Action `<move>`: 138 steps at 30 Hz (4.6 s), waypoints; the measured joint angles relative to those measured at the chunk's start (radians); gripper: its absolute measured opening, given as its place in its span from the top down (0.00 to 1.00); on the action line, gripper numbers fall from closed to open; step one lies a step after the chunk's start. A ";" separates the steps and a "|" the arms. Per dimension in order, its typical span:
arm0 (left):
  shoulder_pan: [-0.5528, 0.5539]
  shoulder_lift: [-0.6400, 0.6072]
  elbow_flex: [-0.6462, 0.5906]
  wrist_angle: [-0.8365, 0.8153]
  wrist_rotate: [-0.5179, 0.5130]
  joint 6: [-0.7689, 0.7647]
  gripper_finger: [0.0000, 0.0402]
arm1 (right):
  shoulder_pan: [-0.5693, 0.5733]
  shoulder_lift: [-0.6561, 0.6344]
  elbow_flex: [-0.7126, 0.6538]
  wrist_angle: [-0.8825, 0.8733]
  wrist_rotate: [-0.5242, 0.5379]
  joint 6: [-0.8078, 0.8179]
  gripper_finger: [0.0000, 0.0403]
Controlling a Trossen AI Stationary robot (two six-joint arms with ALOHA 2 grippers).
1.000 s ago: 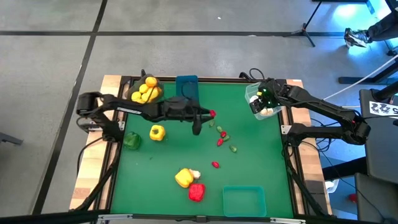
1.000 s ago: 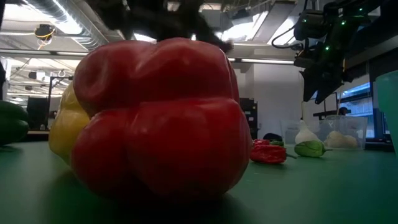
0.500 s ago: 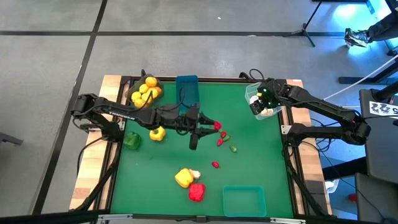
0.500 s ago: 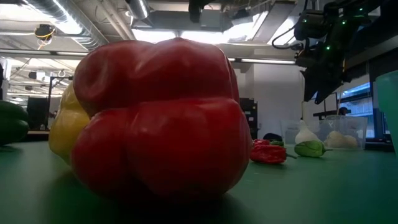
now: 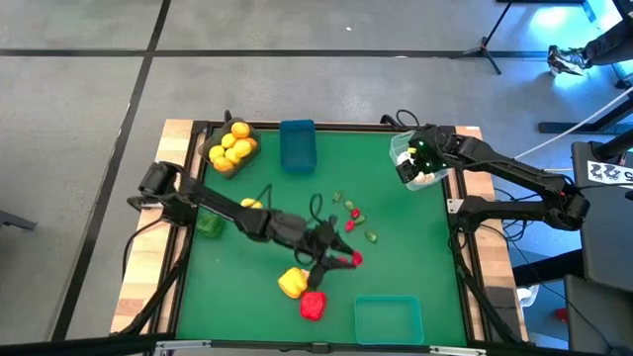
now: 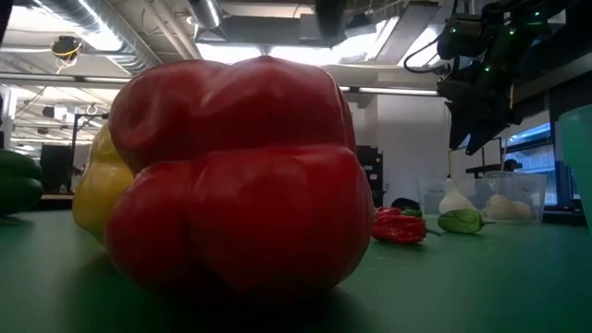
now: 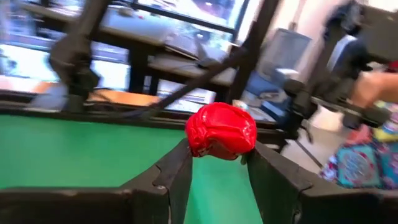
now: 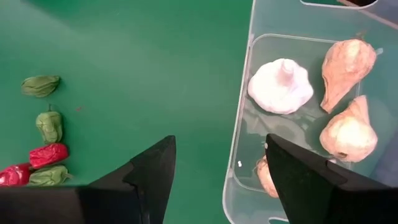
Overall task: Sort produce into baskets
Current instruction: Put the top left red pepper into light blue bin, then put the bottom red pepper into light blue bin
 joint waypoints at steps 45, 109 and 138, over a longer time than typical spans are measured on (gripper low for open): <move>-0.103 0.388 0.441 -0.372 0.099 0.140 0.54 | 0.000 0.001 0.000 0.000 -0.024 -0.009 0.40; 0.067 0.379 0.226 -0.579 0.067 0.260 0.71 | 0.000 0.001 0.000 -0.009 -0.014 -0.012 0.40; -0.025 0.230 0.443 -0.375 -0.035 0.294 0.81 | 0.001 0.001 0.000 -0.003 -0.016 -0.008 0.40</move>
